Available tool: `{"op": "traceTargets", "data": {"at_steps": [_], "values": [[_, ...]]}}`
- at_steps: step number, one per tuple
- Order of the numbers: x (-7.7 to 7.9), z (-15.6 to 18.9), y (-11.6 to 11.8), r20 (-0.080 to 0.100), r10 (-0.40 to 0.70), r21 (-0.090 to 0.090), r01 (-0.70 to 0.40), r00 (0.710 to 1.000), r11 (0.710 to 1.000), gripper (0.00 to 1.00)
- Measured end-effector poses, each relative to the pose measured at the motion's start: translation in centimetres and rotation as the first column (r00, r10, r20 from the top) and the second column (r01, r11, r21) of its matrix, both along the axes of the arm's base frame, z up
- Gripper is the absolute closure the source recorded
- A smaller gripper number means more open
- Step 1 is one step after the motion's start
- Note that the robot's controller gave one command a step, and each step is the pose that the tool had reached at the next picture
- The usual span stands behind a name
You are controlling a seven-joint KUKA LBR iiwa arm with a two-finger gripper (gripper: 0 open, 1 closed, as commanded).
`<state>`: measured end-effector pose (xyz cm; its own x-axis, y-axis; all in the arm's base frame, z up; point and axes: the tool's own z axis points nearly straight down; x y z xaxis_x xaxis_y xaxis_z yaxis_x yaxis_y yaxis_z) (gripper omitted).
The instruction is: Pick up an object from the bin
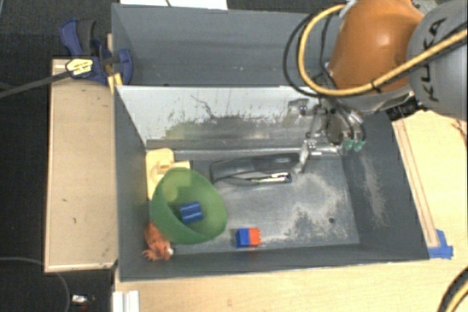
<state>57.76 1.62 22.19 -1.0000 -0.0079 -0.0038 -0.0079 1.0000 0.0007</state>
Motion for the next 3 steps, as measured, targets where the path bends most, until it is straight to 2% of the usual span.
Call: {"op": "traceTargets", "data": {"at_steps": [1,2,3], "values": [[0.0,0.0,0.0,0.0,0.0,0.0,0.0,1.0,1.0,0.0],[-1.0,-5.5,-5.1,0.003,-0.121,0.001,0.121,0.993,0.993,0.0],[0.2,-4.5,0.6,0.006,-0.067,0.001,0.067,0.998,0.998,0.0]]}}
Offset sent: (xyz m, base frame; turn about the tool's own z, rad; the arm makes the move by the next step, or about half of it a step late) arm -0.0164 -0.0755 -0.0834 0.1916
